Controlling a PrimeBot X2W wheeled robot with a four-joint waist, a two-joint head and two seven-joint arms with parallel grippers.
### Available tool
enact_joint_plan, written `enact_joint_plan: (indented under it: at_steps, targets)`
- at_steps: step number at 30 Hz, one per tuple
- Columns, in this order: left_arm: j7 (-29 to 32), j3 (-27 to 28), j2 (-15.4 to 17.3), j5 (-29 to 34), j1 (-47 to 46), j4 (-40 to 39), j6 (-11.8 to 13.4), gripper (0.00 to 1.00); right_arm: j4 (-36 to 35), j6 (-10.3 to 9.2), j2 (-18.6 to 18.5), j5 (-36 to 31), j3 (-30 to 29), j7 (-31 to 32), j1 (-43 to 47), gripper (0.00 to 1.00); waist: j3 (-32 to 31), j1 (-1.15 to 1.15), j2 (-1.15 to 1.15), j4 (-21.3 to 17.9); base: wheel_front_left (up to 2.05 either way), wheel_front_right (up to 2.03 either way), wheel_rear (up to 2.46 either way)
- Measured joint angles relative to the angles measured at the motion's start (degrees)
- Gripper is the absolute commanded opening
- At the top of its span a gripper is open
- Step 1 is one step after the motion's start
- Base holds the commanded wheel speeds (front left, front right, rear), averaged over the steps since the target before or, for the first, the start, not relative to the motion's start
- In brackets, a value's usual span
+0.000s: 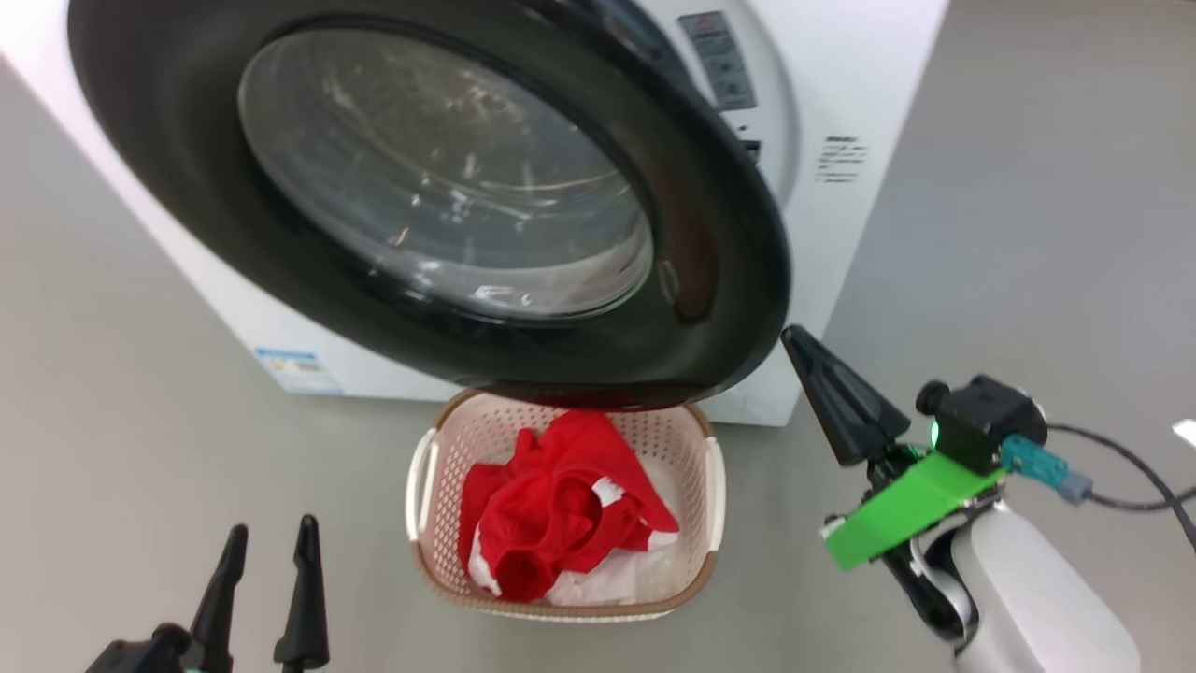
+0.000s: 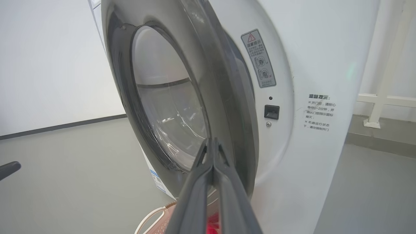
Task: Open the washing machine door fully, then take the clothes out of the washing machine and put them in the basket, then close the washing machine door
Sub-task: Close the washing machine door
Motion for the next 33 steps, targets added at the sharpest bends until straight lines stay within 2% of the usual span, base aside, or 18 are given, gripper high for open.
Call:
enact_joint_plan:
  at_steps: [9, 20, 33]
  targets:
    - [0.0, -1.1, -0.3, -0.3, -2.4, 0.2, 0.0, 1.00, 4.4, 0.00, 0.2, 2.1, -0.1, 0.0, -5.6, 0.00, 3.6, 0.00, 0.00, 2.4, 0.00, 0.00, 0.00]
    - [0.0, -2.6, -0.8, -0.8, -5.4, 0.1, 0.0, 1.00, 5.7, 0.01, 0.0, 2.3, -2.2, 0.0, -9.9, 0.00, 7.1, 0.00, 0.00, 3.9, 0.00, 0.00, 0.00]
    - [-0.2, -4.5, -0.9, -1.6, -8.6, -0.2, 0.0, 1.00, 8.7, 0.04, -1.9, 2.4, -5.6, 0.0, -18.8, 0.00, 11.6, 0.00, 0.00, 6.0, 0.00, 0.00, 0.00]
